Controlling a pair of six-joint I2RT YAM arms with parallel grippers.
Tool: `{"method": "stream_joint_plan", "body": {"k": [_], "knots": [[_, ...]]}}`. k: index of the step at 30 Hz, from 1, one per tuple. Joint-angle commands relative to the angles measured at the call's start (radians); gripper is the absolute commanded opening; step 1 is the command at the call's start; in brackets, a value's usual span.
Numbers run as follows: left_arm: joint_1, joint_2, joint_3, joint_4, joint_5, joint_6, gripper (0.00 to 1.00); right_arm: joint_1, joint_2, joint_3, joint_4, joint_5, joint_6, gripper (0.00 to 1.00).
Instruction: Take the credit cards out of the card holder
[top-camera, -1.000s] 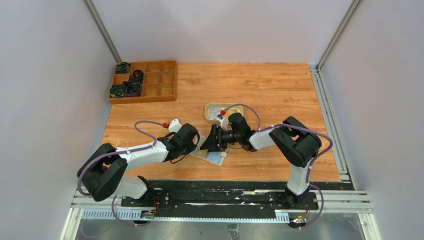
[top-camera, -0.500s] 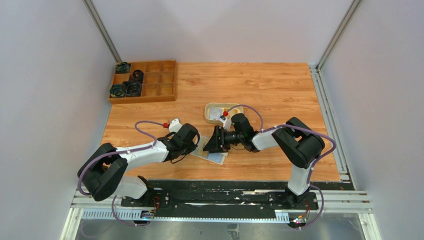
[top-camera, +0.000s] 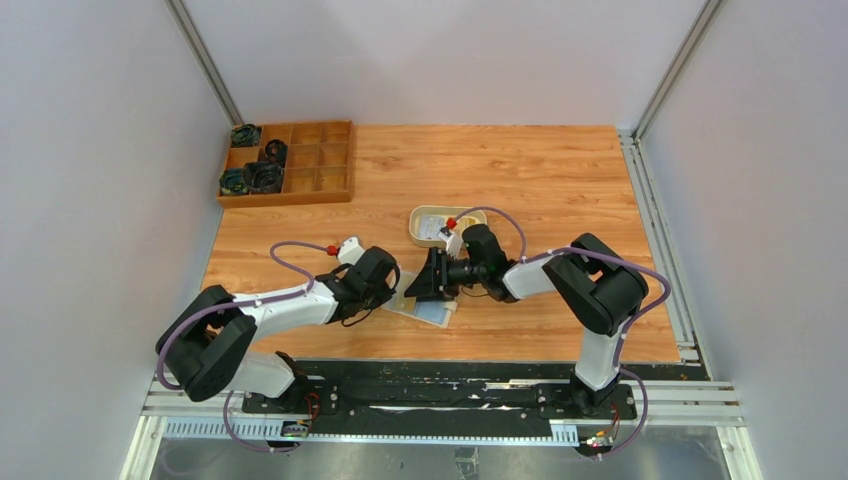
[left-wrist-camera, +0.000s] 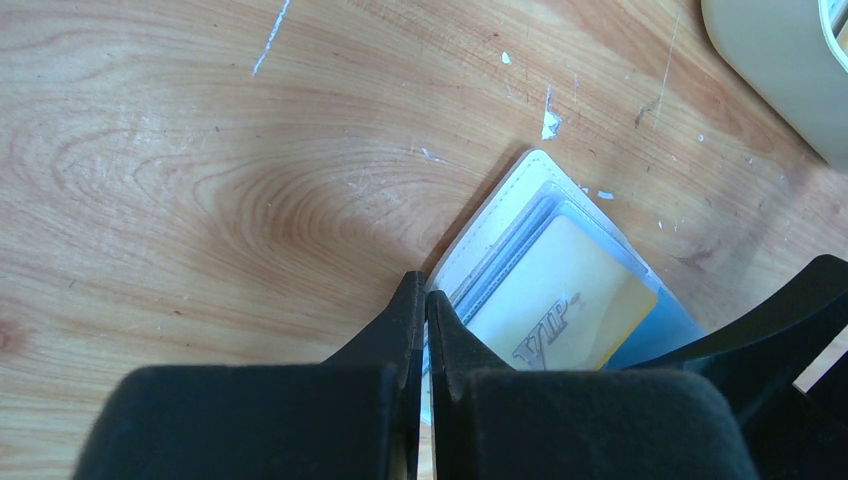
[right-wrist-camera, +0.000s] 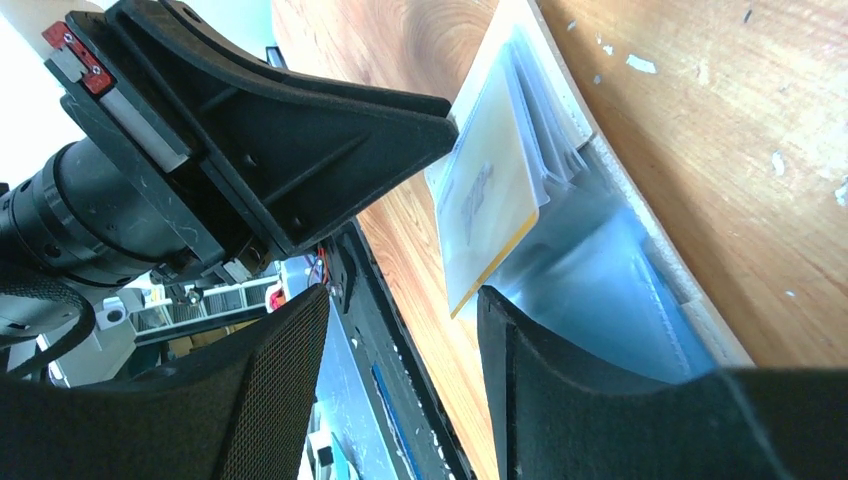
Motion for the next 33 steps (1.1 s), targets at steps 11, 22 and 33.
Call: {"method": "stream_joint_plan", "body": {"k": [11, 22, 33], "knots": [[-0.012, 0.041, 0.014, -0.024, 0.004, -0.003, 0.0, -0.009, -0.002, 0.042, -0.002, 0.014, 0.008, 0.6], [-0.012, 0.044, 0.017, -0.029, 0.003, -0.002, 0.0, -0.008, 0.052, 0.037, -0.044, 0.038, 0.021, 0.59], [-0.012, 0.041, 0.02, -0.034, 0.001, 0.0, 0.0, -0.006, 0.026, 0.058, -0.028, 0.028, 0.035, 0.59]]}}
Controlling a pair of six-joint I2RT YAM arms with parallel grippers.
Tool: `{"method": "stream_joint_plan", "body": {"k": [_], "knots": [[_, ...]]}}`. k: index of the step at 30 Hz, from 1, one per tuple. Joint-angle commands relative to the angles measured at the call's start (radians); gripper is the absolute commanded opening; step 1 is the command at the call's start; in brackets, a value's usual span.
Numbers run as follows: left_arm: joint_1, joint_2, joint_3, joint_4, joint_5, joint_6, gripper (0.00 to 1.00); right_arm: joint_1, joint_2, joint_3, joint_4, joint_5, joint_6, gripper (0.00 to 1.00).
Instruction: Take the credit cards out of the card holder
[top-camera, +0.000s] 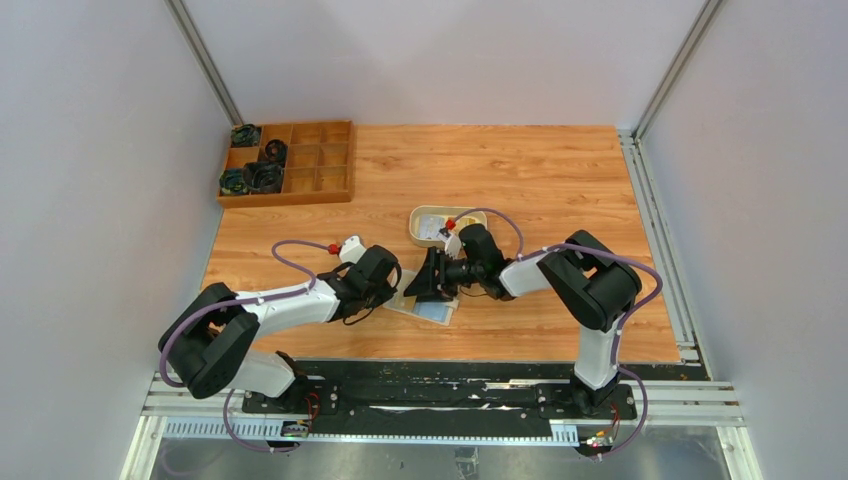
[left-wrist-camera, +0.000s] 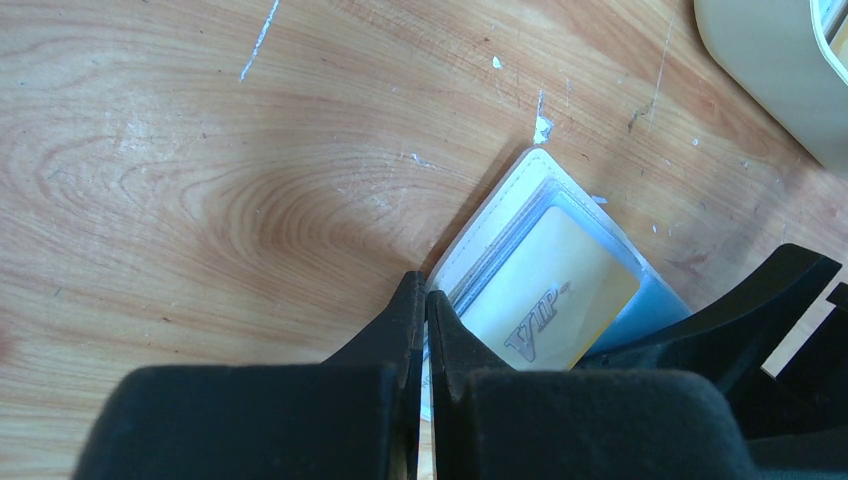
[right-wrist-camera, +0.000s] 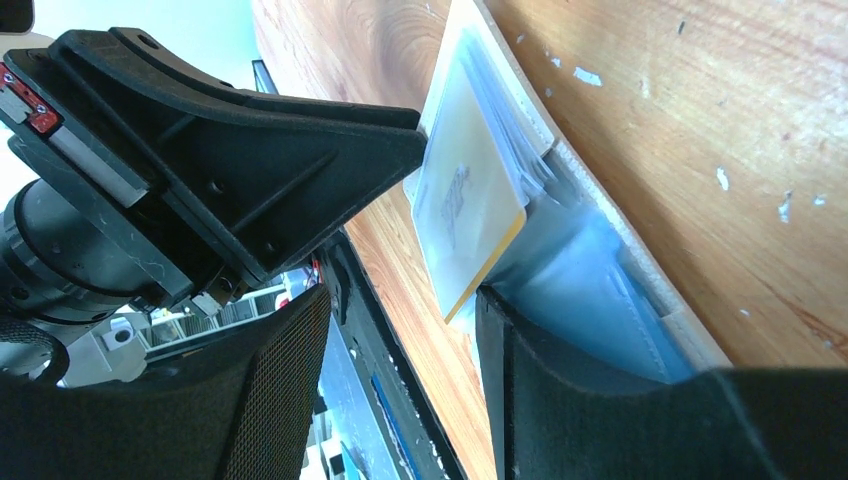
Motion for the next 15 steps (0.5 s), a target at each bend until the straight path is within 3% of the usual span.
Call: {"method": "stream_joint_plan", "body": {"k": [1, 15], "knots": [[-0.012, 0.023, 0.007, -0.04, 0.001, 0.0, 0.0, -0.006, -0.02, 0.027, 0.016, 0.006, 0.017, 0.59], [-0.012, 0.027, 0.012, -0.042, 0.001, 0.002, 0.0, 0.004, -0.057, 0.065, -0.043, 0.004, 0.008, 0.59]]}}
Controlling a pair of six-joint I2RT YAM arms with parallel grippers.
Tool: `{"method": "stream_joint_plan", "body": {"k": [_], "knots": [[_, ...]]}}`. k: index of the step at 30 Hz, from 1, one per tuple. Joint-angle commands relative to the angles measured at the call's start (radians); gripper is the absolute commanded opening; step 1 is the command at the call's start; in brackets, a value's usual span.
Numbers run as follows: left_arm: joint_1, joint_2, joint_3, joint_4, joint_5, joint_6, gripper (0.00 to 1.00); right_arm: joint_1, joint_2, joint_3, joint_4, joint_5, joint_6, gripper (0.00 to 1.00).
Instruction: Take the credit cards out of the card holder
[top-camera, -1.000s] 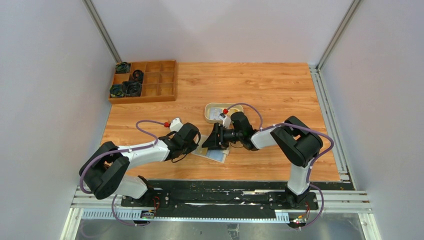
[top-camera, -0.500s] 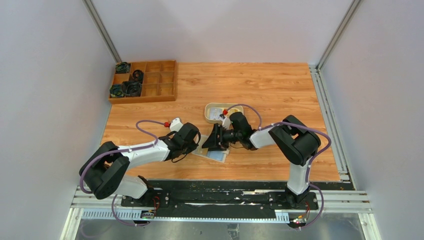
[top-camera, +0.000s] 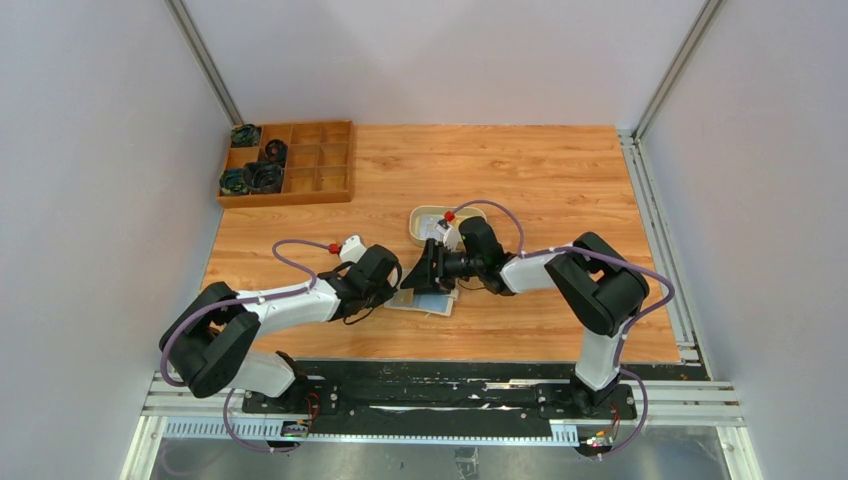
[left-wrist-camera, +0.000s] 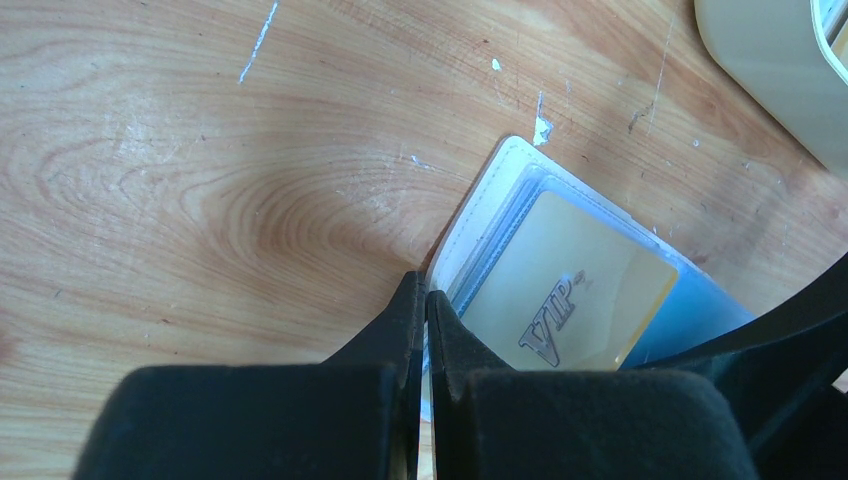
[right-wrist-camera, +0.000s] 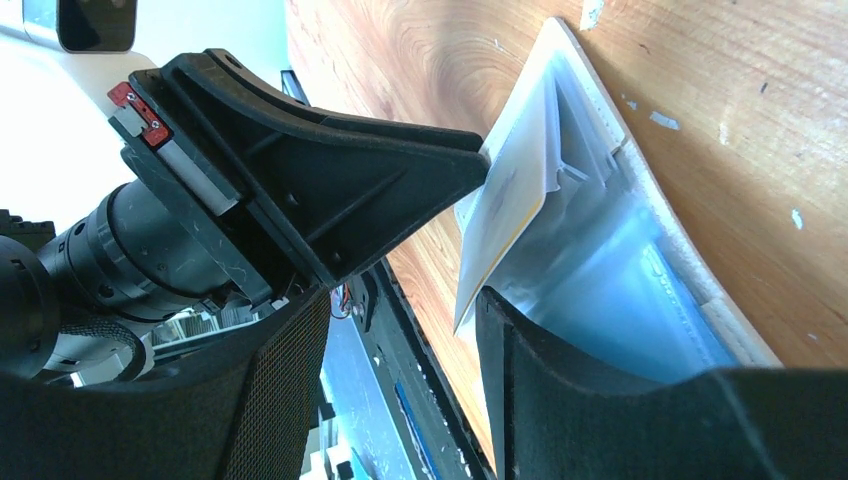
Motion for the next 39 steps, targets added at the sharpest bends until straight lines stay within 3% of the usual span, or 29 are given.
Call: {"method": "stream_joint_plan", "body": {"k": [1, 15, 36, 39], "knots": [[-0.012, 0.021, 0.006, -0.039, 0.002, 0.002, 0.0, 0.005, -0.003, 0.032, -0.014, 0.003, -0.004, 0.59], [-0.012, 0.023, 0.003, -0.042, -0.001, 0.0, 0.0, 0.043, 0.123, 0.082, 0.02, 0.01, 0.054, 0.59], [-0.006, 0.019, -0.004, -0.045, -0.001, -0.004, 0.0, -0.008, -0.01, -0.019, -0.021, 0.009, 0.002, 0.58], [-0.006, 0.023, -0.002, -0.045, 0.002, -0.002, 0.0, -0.012, -0.007, -0.029, -0.043, 0.014, -0.019, 0.53]]}}
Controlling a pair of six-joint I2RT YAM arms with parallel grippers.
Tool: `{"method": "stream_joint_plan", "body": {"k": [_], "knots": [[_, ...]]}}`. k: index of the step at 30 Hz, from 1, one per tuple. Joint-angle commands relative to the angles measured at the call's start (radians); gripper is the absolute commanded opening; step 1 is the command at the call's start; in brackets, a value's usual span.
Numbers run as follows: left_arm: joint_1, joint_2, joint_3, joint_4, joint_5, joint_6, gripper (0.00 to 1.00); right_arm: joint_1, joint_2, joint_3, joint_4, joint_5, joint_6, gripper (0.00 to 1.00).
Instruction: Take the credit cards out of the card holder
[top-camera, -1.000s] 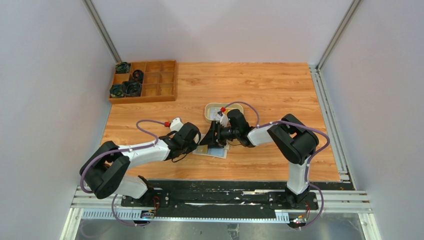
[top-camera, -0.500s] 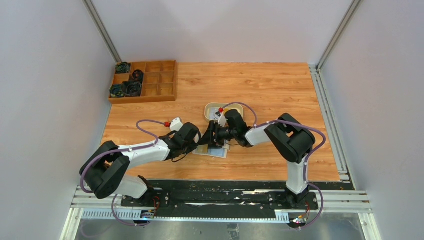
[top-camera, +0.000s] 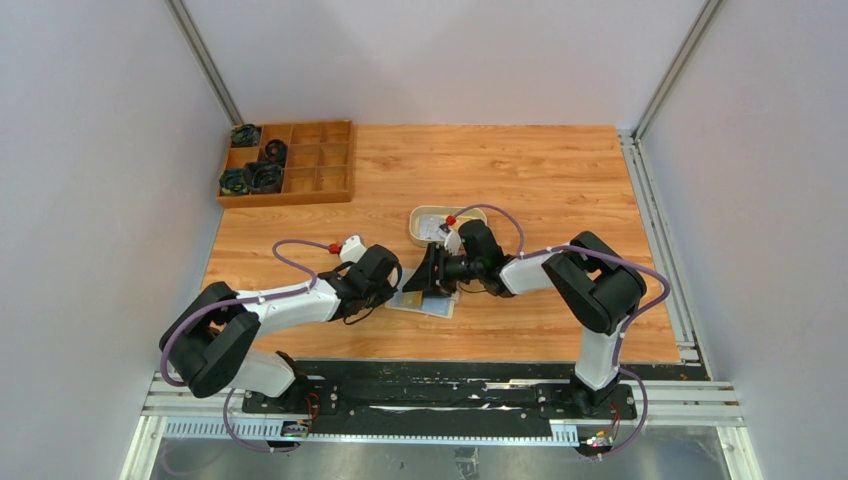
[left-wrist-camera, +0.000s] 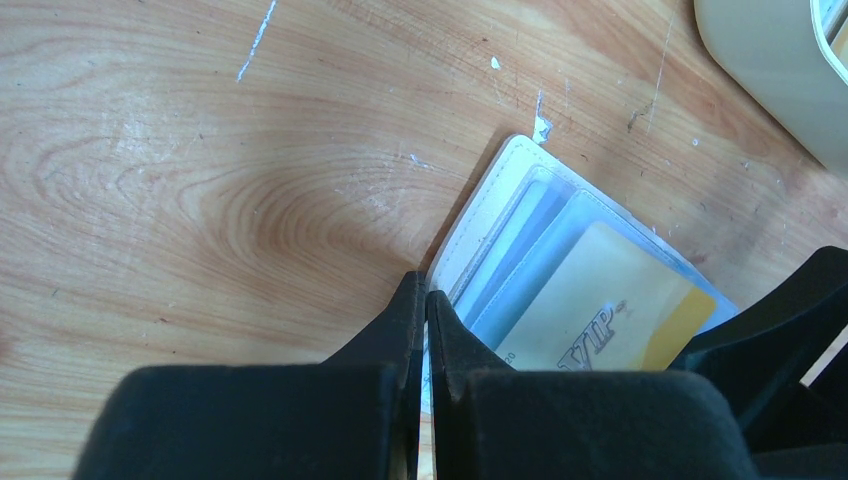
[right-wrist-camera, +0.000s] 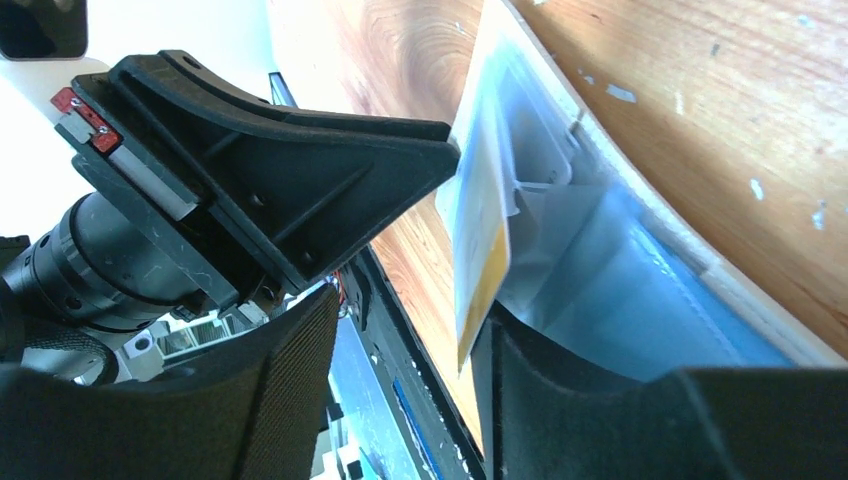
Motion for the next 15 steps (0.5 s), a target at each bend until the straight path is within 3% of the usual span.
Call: {"method": "stream_joint_plan", "body": {"k": [1, 12, 15], "knots": [[-0.006, 0.023, -0.003, -0.043, 0.001, -0.002, 0.0, -0.016, -0.024, -0.028, -0.04, 0.009, -0.05, 0.52], [-0.006, 0.028, 0.001, -0.044, 0.006, 0.002, 0.0, -0.032, -0.033, -0.074, -0.092, 0.026, -0.099, 0.45], [-0.006, 0.029, 0.0, -0.044, 0.005, 0.003, 0.0, -0.037, -0.026, -0.079, -0.091, 0.028, -0.103, 0.36]]}}
